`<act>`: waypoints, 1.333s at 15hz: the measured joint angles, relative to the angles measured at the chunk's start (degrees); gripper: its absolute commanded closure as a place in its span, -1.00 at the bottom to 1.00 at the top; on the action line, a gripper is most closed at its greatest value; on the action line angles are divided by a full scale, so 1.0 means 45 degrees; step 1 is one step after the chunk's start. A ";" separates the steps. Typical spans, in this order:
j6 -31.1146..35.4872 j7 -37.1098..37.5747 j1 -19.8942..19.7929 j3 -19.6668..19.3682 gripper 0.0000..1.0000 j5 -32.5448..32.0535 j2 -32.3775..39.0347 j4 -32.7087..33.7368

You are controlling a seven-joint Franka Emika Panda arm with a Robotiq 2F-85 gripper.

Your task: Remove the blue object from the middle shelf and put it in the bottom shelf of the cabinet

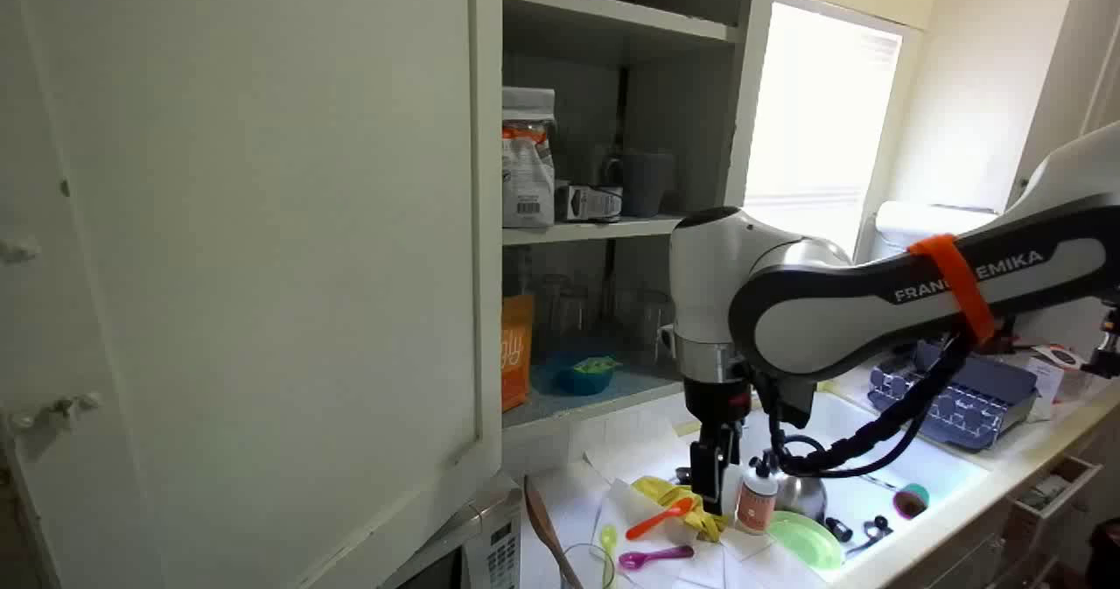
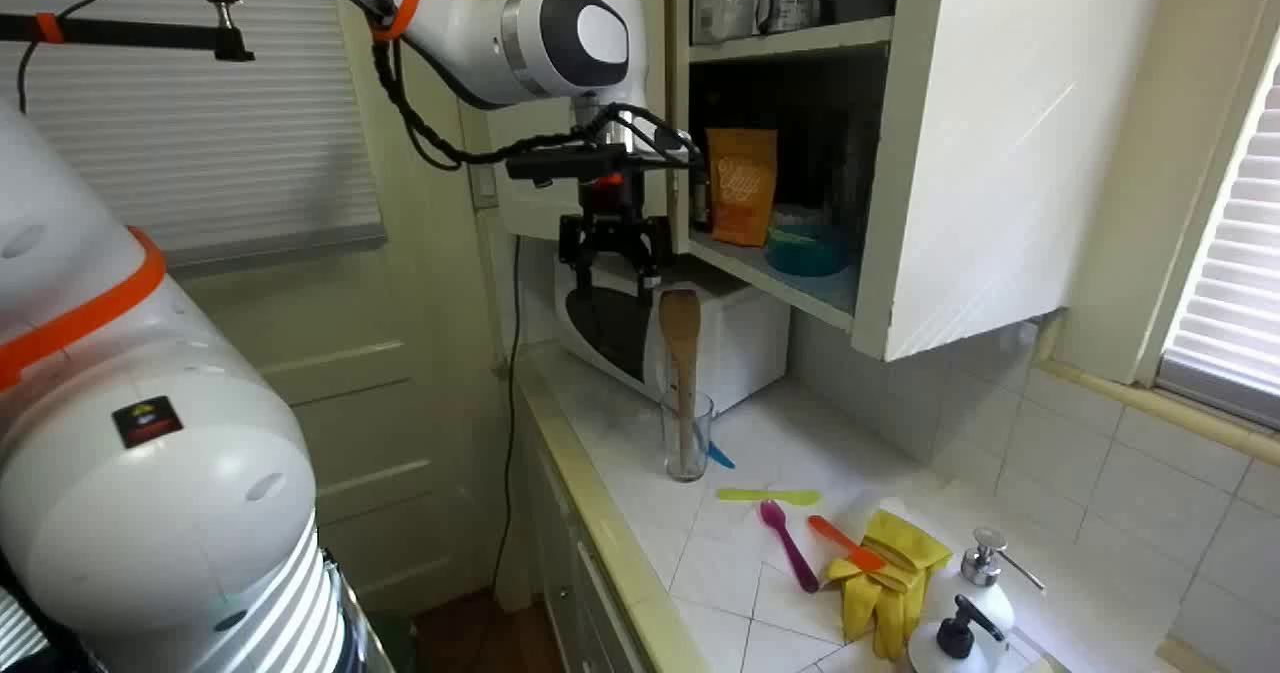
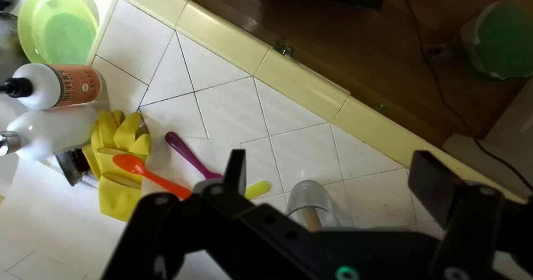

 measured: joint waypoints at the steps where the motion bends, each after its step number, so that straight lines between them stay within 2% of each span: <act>1: 0.0000 0.0000 0.0000 0.0000 -1.00 0.0000 0.0000 0.0000; 16: 0.0000 0.0000 0.0000 0.0000 -1.00 0.0000 0.0000 0.0000; 20: 0.0810 0.0541 0.0106 0.0002 -1.00 0.0070 -0.0295 0.0186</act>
